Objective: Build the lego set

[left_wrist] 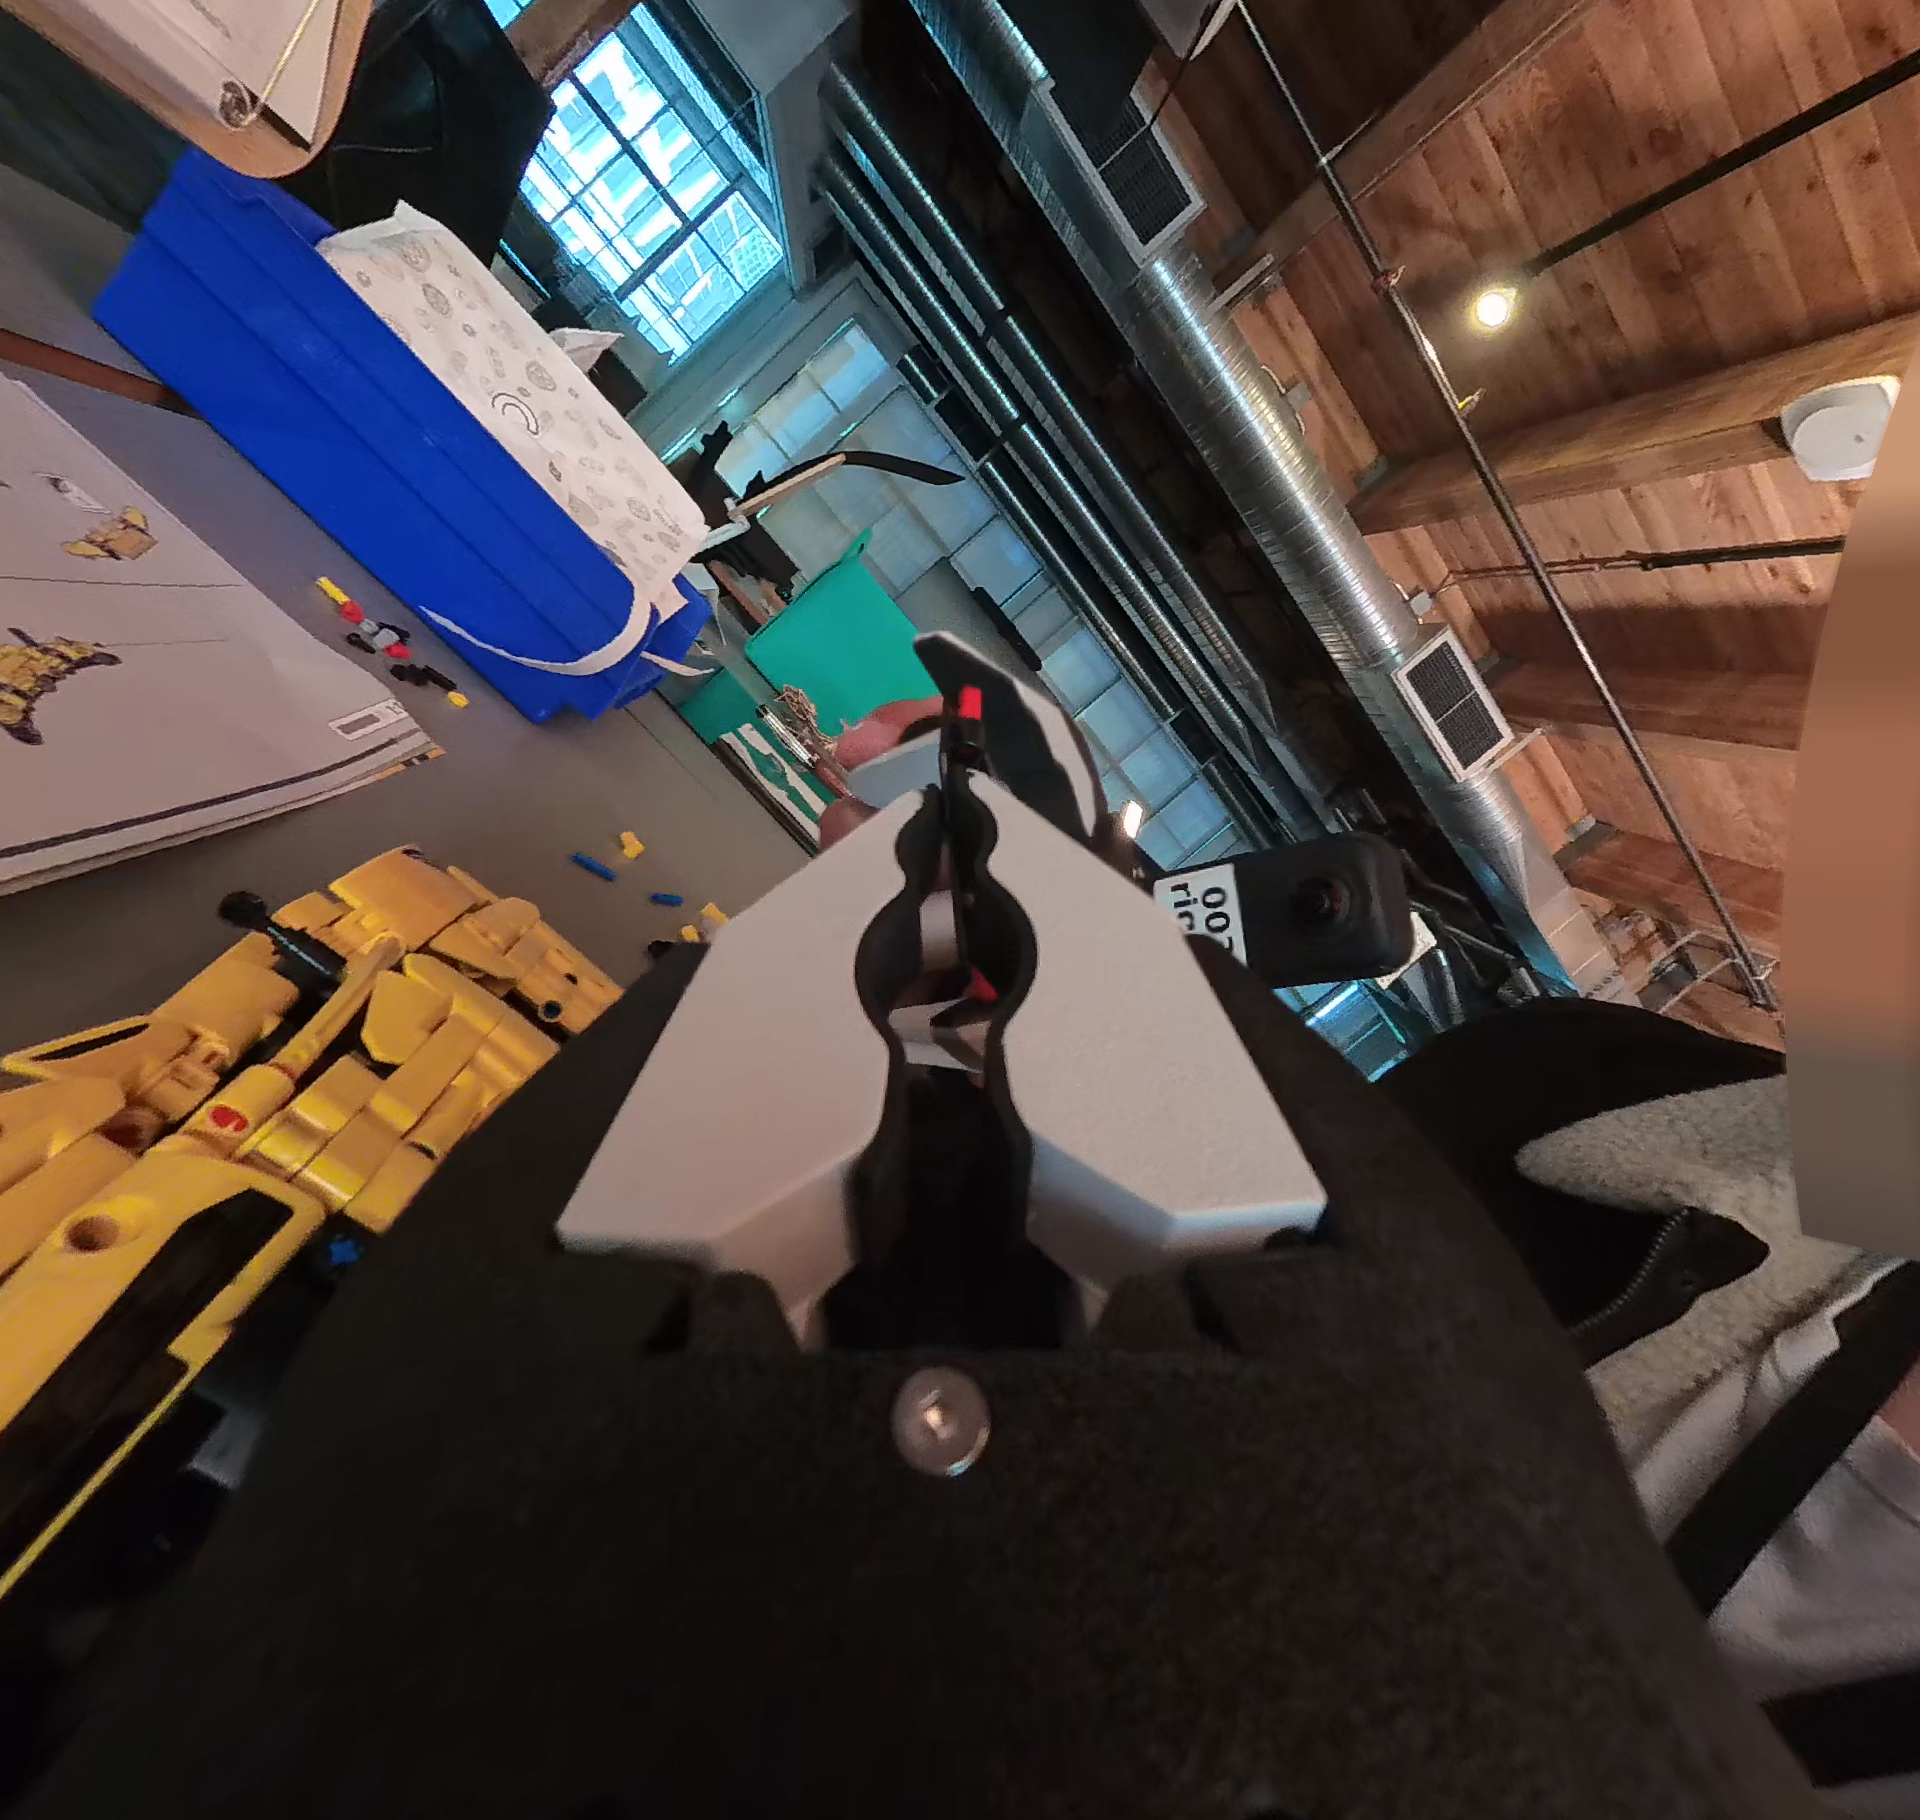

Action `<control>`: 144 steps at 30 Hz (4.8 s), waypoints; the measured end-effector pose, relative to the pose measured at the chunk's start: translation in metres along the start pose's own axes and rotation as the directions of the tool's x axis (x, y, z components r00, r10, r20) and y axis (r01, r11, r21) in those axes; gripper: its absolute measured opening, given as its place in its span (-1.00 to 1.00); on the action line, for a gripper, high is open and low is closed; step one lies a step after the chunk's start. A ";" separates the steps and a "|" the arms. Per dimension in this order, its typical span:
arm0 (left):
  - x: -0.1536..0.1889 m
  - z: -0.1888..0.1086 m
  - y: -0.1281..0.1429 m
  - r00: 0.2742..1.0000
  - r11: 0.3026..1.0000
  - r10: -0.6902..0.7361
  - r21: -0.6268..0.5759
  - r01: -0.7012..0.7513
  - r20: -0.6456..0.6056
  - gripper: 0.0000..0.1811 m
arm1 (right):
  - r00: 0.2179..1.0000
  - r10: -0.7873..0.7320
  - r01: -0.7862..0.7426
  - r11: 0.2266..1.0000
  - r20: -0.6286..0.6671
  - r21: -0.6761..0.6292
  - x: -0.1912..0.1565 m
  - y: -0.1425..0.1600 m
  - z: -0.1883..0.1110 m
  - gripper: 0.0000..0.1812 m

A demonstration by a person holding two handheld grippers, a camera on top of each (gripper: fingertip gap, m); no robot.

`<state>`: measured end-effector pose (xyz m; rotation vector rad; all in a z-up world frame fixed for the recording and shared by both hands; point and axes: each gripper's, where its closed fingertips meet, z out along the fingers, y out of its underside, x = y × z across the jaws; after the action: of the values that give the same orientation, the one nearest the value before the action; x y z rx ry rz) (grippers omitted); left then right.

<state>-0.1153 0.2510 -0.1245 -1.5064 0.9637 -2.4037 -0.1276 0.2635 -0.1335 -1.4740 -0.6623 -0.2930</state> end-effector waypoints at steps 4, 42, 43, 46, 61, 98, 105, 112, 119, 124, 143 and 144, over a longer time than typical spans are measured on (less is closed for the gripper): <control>0.000 0.000 0.000 1.000 1.000 0.004 0.000 -0.004 0.003 -0.99 | 0.999 0.027 -0.027 1.000 0.030 -0.009 -0.002 0.001 0.000 -0.25; 0.000 -0.013 -0.004 0.943 0.932 0.327 -0.186 -0.312 0.056 -0.88 | 0.287 0.834 -0.910 0.391 0.472 -0.137 0.025 0.003 -0.018 -1.00; 0.002 -0.014 -0.005 0.946 0.934 0.320 -0.179 -0.308 0.043 -0.88 | 0.295 0.833 -0.914 0.389 0.468 -0.118 0.030 0.003 -0.020 -1.00; 0.004 -0.013 -0.002 0.945 0.929 0.326 -0.193 -0.316 0.022 -0.88 | 0.293 0.834 -0.918 0.382 0.468 -0.106 0.035 0.004 -0.022 -1.00; 0.010 -0.006 0.008 0.925 0.901 0.381 -0.227 -0.369 0.008 -0.93 | 0.314 0.813 -0.910 0.405 0.489 -0.089 0.029 -0.003 -0.021 -1.00; -0.043 -0.008 0.025 0.020 0.060 0.998 -0.680 -0.731 0.066 -0.79 | 0.197 0.886 -0.816 0.386 0.420 -0.431 -0.003 0.040 -0.023 -0.93; -0.044 -0.009 0.027 -0.017 0.016 0.999 -0.684 -0.729 0.042 -0.96 | 0.200 0.888 -0.807 0.389 0.413 -0.444 -0.005 0.043 -0.023 -0.92; -0.045 -0.009 0.027 -0.045 -0.015 0.999 -0.695 -0.718 0.024 -0.97 | 0.195 0.881 -0.819 0.388 0.431 -0.423 -0.008 0.039 -0.019 -0.82; -0.048 -0.009 0.032 -0.059 -0.047 0.998 -0.704 -0.708 -0.007 -0.97 | 0.249 0.878 -0.810 0.420 0.409 -0.409 -0.012 0.041 -0.014 -0.85; -0.047 -0.008 0.033 -0.054 -0.043 0.999 -0.701 -0.711 -0.007 -0.98 | 0.262 0.875 -0.807 0.430 0.407 -0.405 -0.013 0.041 -0.014 -0.93; -0.023 -0.055 0.037 0.491 0.436 0.856 -0.735 -0.519 0.161 -0.81 | 0.293 0.865 -0.807 0.453 0.409 -0.380 -0.007 0.041 -0.014 -0.92; -0.013 -0.068 0.051 0.582 0.485 0.797 -0.743 -0.462 0.158 -0.72 | 0.285 0.865 -0.814 0.446 0.413 -0.373 -0.005 0.040 -0.014 -0.92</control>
<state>-0.1771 0.2463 -0.1840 -1.3844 1.8923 -1.0701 -0.1058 0.2525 -0.1683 -1.8105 -0.1979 1.0362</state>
